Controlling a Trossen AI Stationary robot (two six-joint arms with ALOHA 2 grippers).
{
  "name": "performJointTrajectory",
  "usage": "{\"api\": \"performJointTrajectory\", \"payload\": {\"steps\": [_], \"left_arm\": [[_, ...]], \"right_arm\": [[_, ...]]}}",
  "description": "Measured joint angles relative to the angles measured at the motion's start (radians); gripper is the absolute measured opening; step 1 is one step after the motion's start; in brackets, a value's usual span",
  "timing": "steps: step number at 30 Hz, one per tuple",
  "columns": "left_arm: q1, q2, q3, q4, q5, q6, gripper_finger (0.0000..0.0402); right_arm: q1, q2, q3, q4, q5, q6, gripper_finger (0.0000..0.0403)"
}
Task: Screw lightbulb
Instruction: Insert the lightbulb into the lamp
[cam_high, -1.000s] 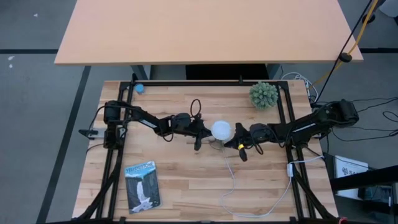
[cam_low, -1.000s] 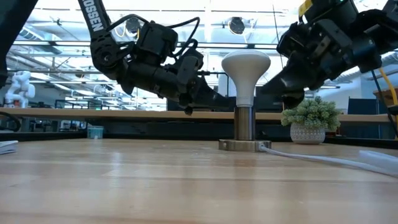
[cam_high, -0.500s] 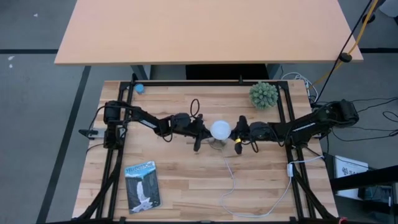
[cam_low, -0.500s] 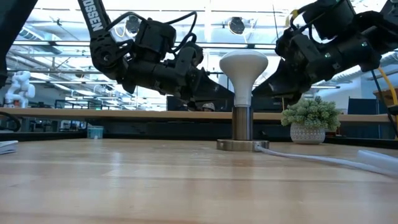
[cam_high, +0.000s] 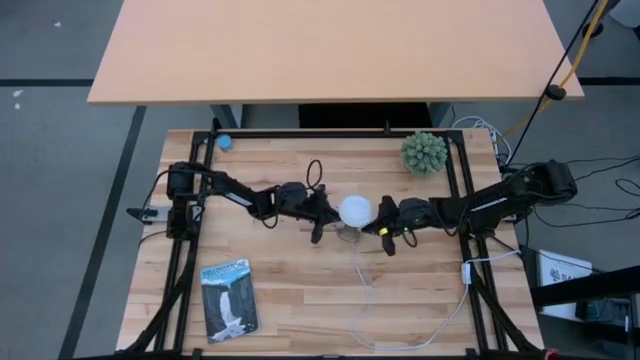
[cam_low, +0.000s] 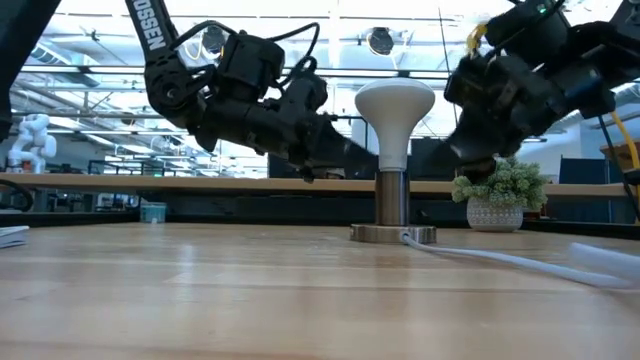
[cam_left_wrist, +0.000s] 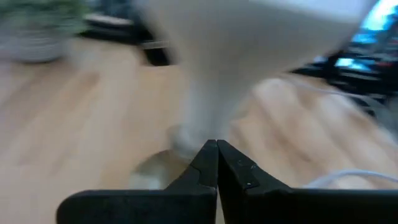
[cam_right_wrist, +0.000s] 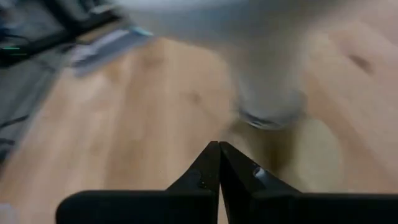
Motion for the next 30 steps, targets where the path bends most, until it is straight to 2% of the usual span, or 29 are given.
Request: {"api": "performJointTrajectory", "payload": {"steps": [2,5,10,12,14,18,22,26,29,30], "left_arm": [[-0.001,0.000,0.000,0.029,0.065,0.000,0.0000],[0.001,0.000,0.000,0.050,0.078,0.000,0.0000],[0.001,0.000,0.000,0.049,0.031,0.000,0.0000],[0.000,0.000,0.000,0.049,0.026,0.001,0.0000],[0.000,0.000,-0.002,0.045,-0.004,0.000,0.0000],[0.009,0.000,0.000,-0.012,-0.162,-0.005,0.0000],[0.006,0.001,0.000,-0.052,-0.202,-0.030,0.0000],[0.004,0.001,0.000,-0.027,-0.095,-0.029,0.0000],[-0.004,0.001,0.000,0.032,0.035,-0.026,0.0000],[-0.006,0.001,0.000,0.044,0.049,-0.026,0.0000]], "right_arm": [[0.000,0.000,0.000,-0.024,0.078,0.010,0.0000],[0.000,0.000,0.000,0.011,0.161,0.002,0.0000],[0.000,0.000,0.000,0.120,0.163,-0.054,0.0000],[0.002,0.001,0.000,0.128,0.138,-0.064,0.0000],[0.001,0.001,-0.002,0.124,0.070,-0.062,0.0000],[0.014,0.000,0.001,0.142,-0.077,-0.026,0.0000],[0.026,0.000,0.001,0.124,-0.102,-0.017,0.0000],[0.024,0.000,0.001,0.047,-0.072,0.009,0.0000],[0.020,0.000,0.001,-0.010,0.038,0.015,0.0000],[0.020,0.000,0.001,-0.017,0.082,0.022,0.0000]]}}
